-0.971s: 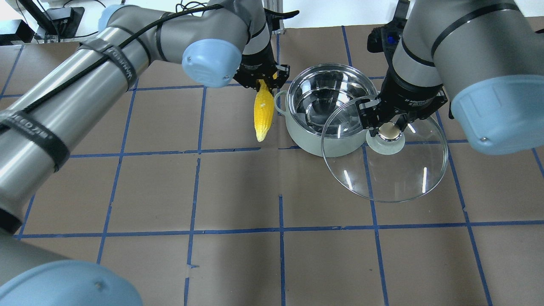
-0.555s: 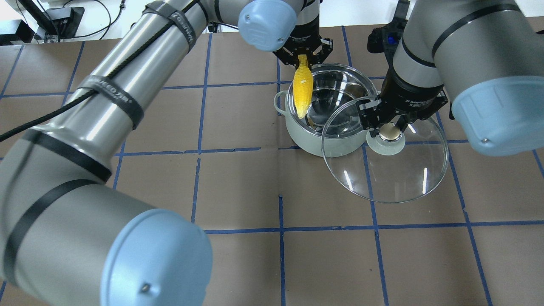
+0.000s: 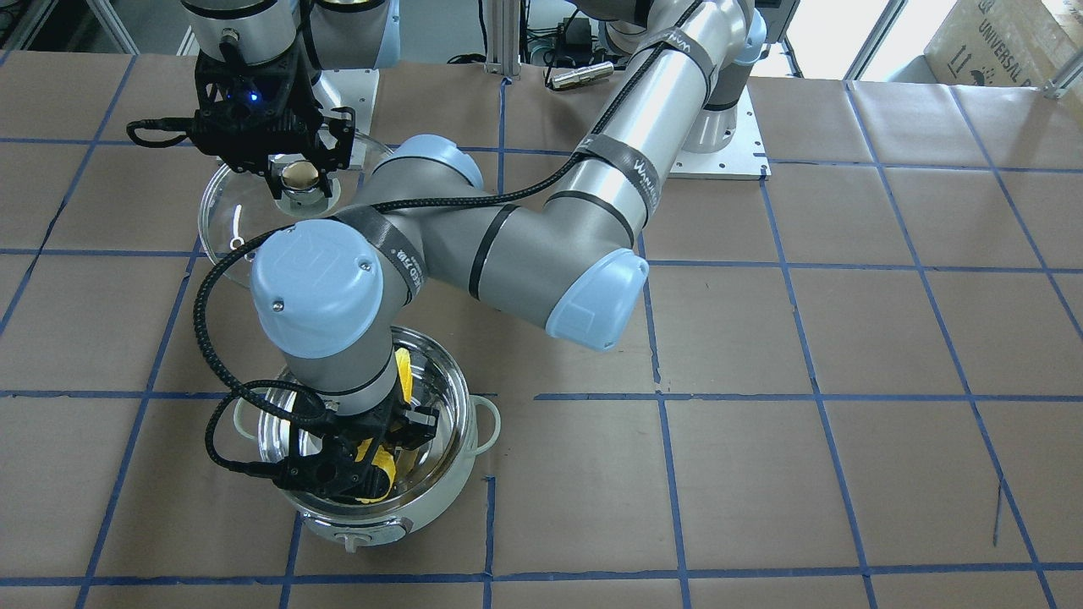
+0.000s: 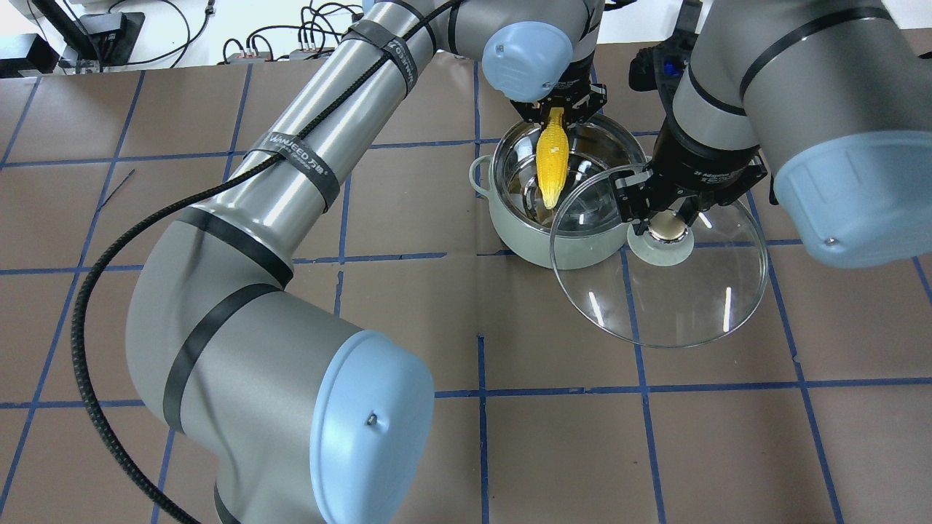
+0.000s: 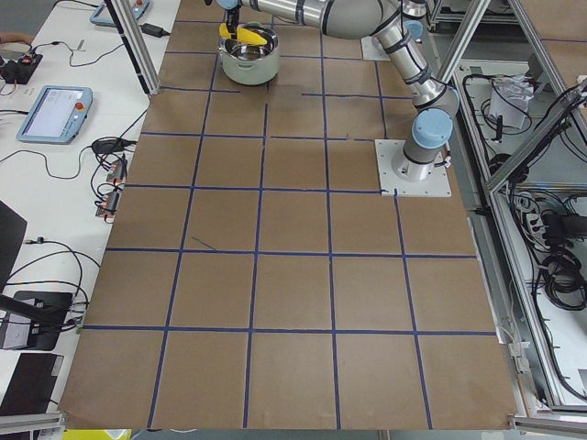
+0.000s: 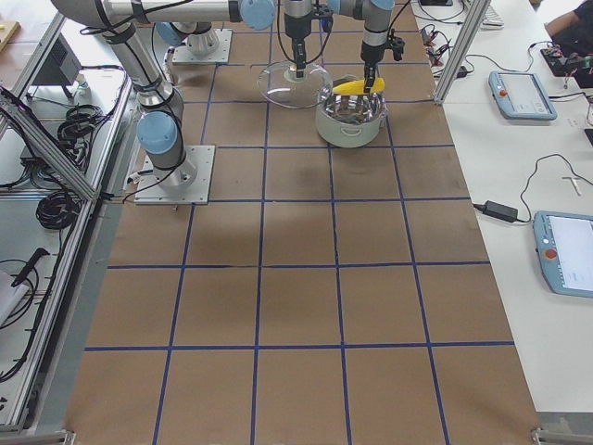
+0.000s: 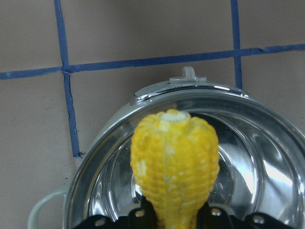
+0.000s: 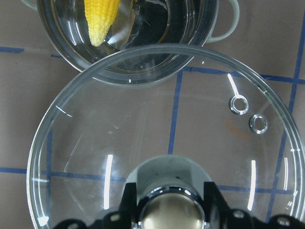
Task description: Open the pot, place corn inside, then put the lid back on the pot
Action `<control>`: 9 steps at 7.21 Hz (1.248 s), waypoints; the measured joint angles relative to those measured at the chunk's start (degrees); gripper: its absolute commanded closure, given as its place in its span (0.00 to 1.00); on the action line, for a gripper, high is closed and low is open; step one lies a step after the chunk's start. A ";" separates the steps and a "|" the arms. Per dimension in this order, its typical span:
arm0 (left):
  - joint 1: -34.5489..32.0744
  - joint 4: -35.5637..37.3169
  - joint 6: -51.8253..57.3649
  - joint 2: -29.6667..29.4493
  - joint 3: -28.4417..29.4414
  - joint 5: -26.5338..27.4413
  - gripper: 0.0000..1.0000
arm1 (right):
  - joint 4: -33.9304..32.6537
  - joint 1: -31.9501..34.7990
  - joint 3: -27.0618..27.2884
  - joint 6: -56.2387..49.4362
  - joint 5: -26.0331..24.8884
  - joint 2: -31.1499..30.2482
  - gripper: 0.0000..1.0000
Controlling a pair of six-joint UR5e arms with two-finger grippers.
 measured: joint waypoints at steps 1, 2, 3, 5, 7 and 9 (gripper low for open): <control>-0.06 -0.14 0.24 -0.53 -0.07 0.08 0.00 | 0.00 -0.01 0.00 -0.01 0.01 0.00 0.57; -0.14 -0.42 0.37 -0.94 -0.25 0.00 0.00 | 0.00 -0.01 0.00 -0.10 0.01 0.00 0.57; -0.09 -0.83 0.42 -0.99 -0.35 -0.22 0.00 | 0.00 -0.03 0.00 -0.29 0.01 0.00 0.57; 1.03 -4.62 2.40 0.43 -0.49 -0.29 0.00 | -0.06 -0.05 0.00 -0.50 0.01 0.00 0.57; 4.54 -9.01 7.23 3.35 -1.05 -0.36 0.00 | -0.11 -0.25 0.06 -0.92 0.03 0.05 0.56; 9.02 -12.35 13.53 7.46 -2.91 -0.23 0.02 | -0.02 -0.98 0.08 -1.18 0.08 0.08 0.56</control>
